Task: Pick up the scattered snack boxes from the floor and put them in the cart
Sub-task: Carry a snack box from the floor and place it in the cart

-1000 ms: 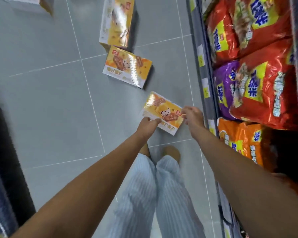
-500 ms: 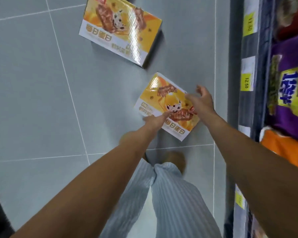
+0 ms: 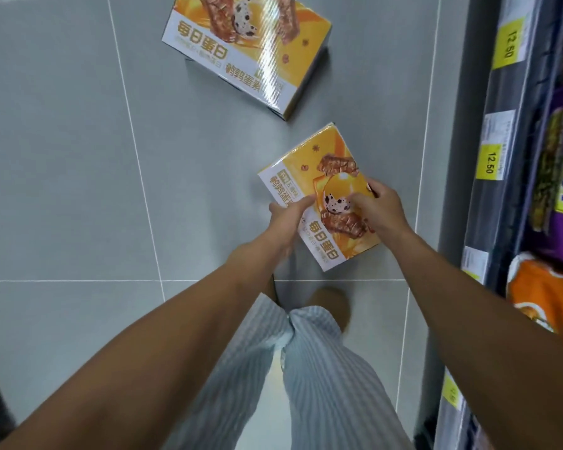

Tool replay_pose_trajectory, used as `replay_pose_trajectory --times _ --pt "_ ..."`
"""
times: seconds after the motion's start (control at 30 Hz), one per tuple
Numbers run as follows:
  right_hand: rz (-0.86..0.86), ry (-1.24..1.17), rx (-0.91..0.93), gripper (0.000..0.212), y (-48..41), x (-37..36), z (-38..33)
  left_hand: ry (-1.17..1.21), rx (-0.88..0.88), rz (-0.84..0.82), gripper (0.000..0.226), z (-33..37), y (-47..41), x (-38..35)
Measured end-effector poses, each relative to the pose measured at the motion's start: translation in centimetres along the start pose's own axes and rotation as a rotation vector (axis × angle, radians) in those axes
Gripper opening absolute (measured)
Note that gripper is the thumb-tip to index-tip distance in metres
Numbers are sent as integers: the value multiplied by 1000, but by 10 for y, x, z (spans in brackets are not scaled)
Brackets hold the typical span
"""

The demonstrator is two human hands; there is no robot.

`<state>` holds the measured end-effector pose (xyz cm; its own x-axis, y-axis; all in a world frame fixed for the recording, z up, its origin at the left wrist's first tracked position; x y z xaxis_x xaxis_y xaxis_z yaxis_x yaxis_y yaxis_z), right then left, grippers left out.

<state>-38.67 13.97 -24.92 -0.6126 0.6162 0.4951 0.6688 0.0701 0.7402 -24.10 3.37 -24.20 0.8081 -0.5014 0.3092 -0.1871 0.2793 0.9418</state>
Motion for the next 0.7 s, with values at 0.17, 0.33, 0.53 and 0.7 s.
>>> replay_pose_trajectory --times 0.17,0.33,0.53,0.7 --pt "-12 -47 10 20 37 11 -12 -86 -66 3 54 7 40 22" --pt "5 -75 24 20 90 37 -44 -92 -141 41 54 27 100 48" --pt "31 -156 78 24 177 80 -116 -168 -268 138 80 58 168 91" --pt "6 -146 189 25 244 104 -191 -85 -349 180 77 88 259 141"
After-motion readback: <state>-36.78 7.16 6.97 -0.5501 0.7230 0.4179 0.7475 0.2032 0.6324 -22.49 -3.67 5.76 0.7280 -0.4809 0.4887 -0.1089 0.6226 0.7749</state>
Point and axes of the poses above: each hand's wrist, its own y-axis away from the middle knuckle, its own x-axis out of the back of the hand, z = x × y, the point moved 7 cm from there along -y, towards the middle knuckle, and after that the axes turned 15 degrees about z, right-handed, at the moved point
